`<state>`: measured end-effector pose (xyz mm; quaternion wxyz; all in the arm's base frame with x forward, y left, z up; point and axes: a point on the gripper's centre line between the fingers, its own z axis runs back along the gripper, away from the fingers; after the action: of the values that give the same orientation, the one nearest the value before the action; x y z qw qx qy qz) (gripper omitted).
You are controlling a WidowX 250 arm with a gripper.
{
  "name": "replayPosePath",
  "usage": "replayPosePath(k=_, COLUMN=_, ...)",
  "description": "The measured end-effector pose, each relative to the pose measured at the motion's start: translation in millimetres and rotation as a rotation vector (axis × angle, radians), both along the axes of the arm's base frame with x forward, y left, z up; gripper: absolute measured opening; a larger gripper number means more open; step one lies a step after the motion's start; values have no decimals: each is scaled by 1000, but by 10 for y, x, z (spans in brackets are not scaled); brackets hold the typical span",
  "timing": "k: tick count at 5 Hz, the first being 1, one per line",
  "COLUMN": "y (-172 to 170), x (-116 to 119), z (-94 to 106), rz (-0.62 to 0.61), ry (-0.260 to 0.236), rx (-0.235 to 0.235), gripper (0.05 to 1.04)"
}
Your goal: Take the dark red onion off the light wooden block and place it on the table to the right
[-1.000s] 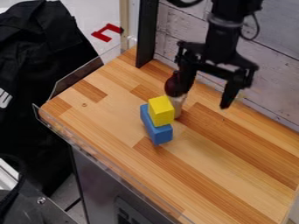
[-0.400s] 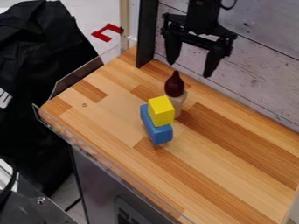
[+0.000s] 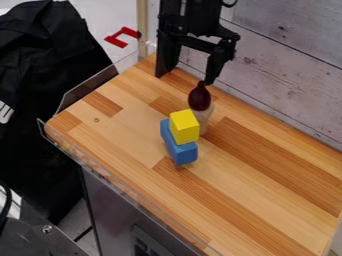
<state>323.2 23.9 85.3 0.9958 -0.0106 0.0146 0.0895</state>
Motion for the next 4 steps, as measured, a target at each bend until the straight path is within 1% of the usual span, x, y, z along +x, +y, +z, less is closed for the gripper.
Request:
replayPosePath(k=1, y=-4, x=-23, z=-118, rz=-3, ry=44, rx=-5, gripper=999)
replayPosePath(k=2, y=-33, x=39, z=-215, rz=2, ry=48, rx=-27, gripper=999)
replayPosePath(k=3, y=-81, x=89, z=-257, rz=-12, ry=54, rx=-34, gripper=999)
replayPosePath(k=4, y=-91, x=104, z=-327, rz=-17, ry=70, rx=-40, gripper=999)
